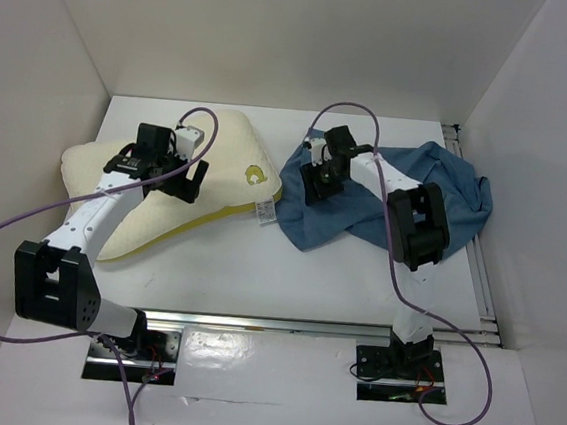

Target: Put the pillow into the pillowcase

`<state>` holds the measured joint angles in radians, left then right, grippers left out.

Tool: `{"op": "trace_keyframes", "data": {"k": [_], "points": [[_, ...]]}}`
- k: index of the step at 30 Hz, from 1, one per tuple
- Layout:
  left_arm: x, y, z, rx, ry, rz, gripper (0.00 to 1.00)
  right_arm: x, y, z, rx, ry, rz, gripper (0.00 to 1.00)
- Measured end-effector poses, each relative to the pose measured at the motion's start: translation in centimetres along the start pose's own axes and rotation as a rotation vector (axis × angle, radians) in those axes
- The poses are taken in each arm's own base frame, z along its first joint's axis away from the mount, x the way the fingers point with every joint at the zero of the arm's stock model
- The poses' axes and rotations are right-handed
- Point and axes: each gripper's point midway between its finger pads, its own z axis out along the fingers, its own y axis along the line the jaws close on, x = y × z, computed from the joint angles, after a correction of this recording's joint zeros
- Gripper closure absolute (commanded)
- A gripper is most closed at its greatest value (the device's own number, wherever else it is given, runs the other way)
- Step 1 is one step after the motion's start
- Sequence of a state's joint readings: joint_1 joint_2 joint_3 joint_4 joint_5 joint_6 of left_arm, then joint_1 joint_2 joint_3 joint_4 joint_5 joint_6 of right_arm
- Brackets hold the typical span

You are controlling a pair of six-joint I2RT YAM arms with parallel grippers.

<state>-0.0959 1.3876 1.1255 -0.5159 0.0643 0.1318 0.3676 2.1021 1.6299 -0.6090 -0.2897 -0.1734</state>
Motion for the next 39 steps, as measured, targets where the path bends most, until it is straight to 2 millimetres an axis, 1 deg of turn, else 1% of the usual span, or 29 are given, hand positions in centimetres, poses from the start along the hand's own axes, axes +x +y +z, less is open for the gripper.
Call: {"op": "trace_keyframes", "data": {"k": [3,9,14,19,22,26,31,35,37,39], "points": [[0.0,0.0,0.0,0.0,0.0,0.0,0.0,1.1,0.0,0.4,-0.016,0.032,0.014,0.38],[0.0,0.0,0.0,0.0,0.0,0.0,0.0,1.3,1.0,0.3,-0.071,0.031,0.016,0.38],[0.0,0.0,0.0,0.001,0.001,0.0,0.0,1.5,2.8,-0.2,-0.1,0.03,-0.01,0.37],[0.0,0.0,0.0,0.001,0.001,0.0,0.0,1.5,5.4,-1.0,-0.111,0.024,-0.072,0.35],[0.0,0.0,0.0,0.001,0.001,0.0,0.0,2.1,6.0,-0.9,-0.092,0.038,-0.094,0.35],[0.0,-0.1,0.0,0.005,0.0,0.0,0.0,3.5,5.3,-0.3,-0.021,0.081,-0.113,0.35],[0.1,-0.2,0.0,0.008,0.001,0.0,0.0,5.6,3.0,0.1,0.105,0.137,-0.119,0.35],[0.3,-0.3,0.1,0.013,0.005,-0.001,0.0,5.9,2.2,0.0,0.154,0.149,-0.12,0.37],[0.3,-0.3,0.1,0.014,0.006,-0.001,0.0,5.9,2.0,0.0,0.164,0.148,-0.12,0.41],[0.3,-0.3,0.1,0.014,0.006,-0.001,0.0,5.9,1.8,-0.1,0.172,0.147,-0.118,0.43]]}}
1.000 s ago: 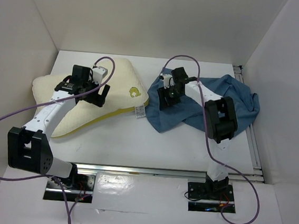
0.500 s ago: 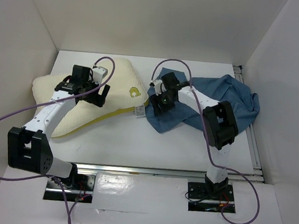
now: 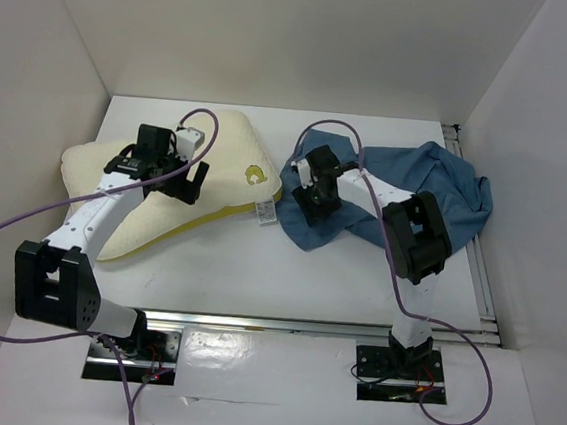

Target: Put the pillow into the pillowcase

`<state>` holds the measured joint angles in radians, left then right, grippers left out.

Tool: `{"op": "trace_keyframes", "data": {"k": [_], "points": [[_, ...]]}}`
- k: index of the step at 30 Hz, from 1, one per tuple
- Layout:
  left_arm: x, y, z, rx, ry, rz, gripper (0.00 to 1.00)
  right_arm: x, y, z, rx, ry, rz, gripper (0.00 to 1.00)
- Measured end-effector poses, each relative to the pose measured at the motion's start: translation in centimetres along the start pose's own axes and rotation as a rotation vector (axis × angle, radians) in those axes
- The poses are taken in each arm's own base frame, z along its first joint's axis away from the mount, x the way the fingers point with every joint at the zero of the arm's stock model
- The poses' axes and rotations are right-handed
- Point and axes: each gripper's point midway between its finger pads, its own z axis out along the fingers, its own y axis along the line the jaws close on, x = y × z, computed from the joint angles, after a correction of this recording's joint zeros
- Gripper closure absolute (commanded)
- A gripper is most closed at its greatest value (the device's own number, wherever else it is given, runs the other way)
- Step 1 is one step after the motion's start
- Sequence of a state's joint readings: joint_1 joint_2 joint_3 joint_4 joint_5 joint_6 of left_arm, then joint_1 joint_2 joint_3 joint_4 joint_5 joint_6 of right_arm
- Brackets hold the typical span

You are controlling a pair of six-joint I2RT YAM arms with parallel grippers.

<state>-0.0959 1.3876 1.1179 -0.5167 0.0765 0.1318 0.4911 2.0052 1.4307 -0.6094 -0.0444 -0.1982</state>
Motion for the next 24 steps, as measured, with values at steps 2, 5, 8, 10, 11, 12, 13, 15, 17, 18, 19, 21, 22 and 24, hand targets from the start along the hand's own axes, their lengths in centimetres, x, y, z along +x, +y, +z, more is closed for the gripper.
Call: {"op": "trace_keyframes", "data": {"k": [2,5,8,10,11,12,13,15,17,18,19,21,22,24], "points": [[0.0,0.0,0.0,0.0,0.001,0.0,0.0,-0.1,-0.1,-0.1,0.002,-0.003,0.003,0.46],[0.1,0.0,0.0,0.001,0.001,0.0,0.0,-0.4,-0.4,-0.8,0.003,-0.018,0.01,0.49],[0.0,-0.1,0.0,0.007,0.001,0.0,0.0,-1.1,-1.1,-2.1,0.005,-0.055,0.023,0.49],[0.0,-0.2,0.1,0.009,0.001,0.0,0.0,-1.7,-1.5,-3.1,0.002,-0.085,0.032,0.49],[0.1,-0.2,0.1,0.011,0.002,0.0,0.0,-1.9,-1.6,-3.5,0.0,-0.099,0.036,0.46],[0.1,-0.2,0.2,0.013,0.003,-0.001,0.0,-2.3,-1.6,-4.1,-0.007,-0.118,0.037,0.44],[0.2,-0.3,0.3,0.016,0.007,-0.001,0.0,-2.5,-1.7,-4.6,-0.01,-0.133,0.04,0.43],[0.3,-0.3,0.5,0.018,0.013,-0.002,0.0,-3.1,-1.7,-5.2,-0.022,-0.16,0.04,0.42],[0.4,-0.3,0.6,0.02,0.018,-0.003,0.0,-3.6,-1.3,-5.5,-0.043,-0.179,0.038,0.4],[0.4,-0.3,0.6,0.021,0.019,-0.003,0.0,-3.8,-1.2,-5.5,-0.05,-0.183,0.037,0.4],[0.4,-0.4,0.6,0.023,0.018,-0.003,0.0,-3.9,-1.0,-5.4,-0.056,-0.184,0.034,0.4],[0.4,-0.4,0.6,0.027,0.017,-0.003,0.0,-4.6,-0.6,-5.3,-0.065,-0.191,0.029,0.4],[0.4,-0.5,0.6,0.029,0.017,-0.003,0.0,-5.0,-0.4,-5.1,-0.069,-0.194,0.023,0.4],[0.4,-0.5,0.6,0.03,0.017,-0.003,0.0,-5.9,0.1,-4.7,-0.074,-0.203,0.011,0.4]]}}
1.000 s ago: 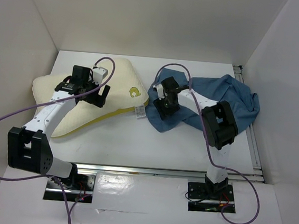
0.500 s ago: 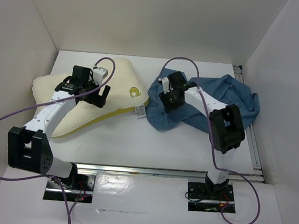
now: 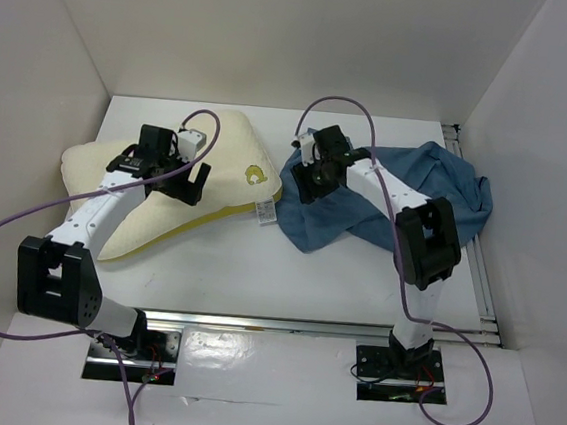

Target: Put the pillow into the pillowcase

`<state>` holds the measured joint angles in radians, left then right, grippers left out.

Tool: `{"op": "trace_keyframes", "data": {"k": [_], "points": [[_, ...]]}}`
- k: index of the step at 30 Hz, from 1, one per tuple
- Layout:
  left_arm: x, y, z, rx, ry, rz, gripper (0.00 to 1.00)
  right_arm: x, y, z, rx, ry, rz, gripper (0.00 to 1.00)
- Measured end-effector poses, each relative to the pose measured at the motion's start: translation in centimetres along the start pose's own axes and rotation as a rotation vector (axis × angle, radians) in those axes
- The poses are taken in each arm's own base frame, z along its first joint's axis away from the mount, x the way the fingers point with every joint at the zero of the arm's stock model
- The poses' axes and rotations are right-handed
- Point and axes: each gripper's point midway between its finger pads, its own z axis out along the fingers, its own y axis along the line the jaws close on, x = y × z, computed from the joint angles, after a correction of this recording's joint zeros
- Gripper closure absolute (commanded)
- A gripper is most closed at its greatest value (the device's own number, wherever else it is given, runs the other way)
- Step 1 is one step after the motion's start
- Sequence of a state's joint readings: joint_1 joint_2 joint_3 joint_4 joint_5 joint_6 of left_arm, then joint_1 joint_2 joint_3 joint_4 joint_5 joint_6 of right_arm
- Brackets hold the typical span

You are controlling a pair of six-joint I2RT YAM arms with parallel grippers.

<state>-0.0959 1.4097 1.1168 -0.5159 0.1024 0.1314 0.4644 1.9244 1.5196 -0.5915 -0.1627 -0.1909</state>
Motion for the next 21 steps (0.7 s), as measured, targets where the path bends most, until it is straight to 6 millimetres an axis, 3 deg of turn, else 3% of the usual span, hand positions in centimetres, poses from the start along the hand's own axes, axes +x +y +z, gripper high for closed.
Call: {"op": "trace_keyframes", "data": {"k": [9,21], "points": [[0.1,0.0,0.0,0.0,0.002,0.0,0.0,0.7,0.4,3.3,0.025,0.059,-0.021,0.39],[0.4,0.0,0.1,0.0,0.01,-0.001,0.0,1.8,-1.1,5.4,0.12,0.103,-0.033,0.38]]}}
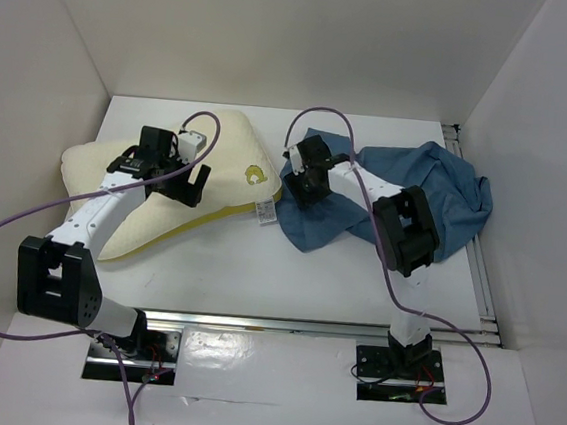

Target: Put the pillow into the pillowcase

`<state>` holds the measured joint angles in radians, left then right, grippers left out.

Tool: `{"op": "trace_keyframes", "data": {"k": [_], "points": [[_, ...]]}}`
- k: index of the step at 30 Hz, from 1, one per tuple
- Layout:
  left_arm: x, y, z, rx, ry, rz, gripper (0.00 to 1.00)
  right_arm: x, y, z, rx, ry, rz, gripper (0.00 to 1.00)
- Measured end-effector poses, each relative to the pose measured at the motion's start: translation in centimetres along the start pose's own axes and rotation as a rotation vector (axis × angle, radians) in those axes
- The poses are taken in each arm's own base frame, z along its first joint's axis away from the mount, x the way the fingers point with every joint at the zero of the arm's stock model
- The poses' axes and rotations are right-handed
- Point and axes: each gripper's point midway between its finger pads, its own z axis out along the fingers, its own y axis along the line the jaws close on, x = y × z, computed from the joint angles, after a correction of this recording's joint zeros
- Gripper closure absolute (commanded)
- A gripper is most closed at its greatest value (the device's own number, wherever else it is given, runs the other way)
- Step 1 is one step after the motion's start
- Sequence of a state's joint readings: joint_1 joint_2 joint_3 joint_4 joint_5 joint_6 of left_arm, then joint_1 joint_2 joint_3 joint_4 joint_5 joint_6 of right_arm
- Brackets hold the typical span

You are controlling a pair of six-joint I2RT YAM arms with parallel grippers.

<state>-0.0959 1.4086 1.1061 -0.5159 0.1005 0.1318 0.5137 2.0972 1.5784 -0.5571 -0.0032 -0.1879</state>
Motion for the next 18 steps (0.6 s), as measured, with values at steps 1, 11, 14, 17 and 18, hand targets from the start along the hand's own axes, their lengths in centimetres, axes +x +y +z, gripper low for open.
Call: {"op": "trace_keyframes", "data": {"k": [1,11,14,17,18], "points": [[0.0,0.0,0.0,0.0,0.0,0.0,0.0,0.0,-0.1,0.1,0.008,-0.001,-0.001,0.38],[0.0,0.0,0.0,0.0,-0.001,0.004,0.0,0.2,-1.5,1.0,0.066,0.003,-0.014,0.38],[0.0,0.0,0.0,0.001,-0.001,0.004,0.0,0.2,-2.2,0.9,0.074,0.004,-0.008,0.4],[0.0,0.0,0.1,0.001,-0.001,0.013,0.0,0.2,-3.4,0.3,0.087,-0.002,0.006,0.45],[-0.1,0.1,0.1,0.001,-0.001,0.019,0.0,0.1,-3.9,-0.1,0.093,-0.008,0.012,0.45]]}}
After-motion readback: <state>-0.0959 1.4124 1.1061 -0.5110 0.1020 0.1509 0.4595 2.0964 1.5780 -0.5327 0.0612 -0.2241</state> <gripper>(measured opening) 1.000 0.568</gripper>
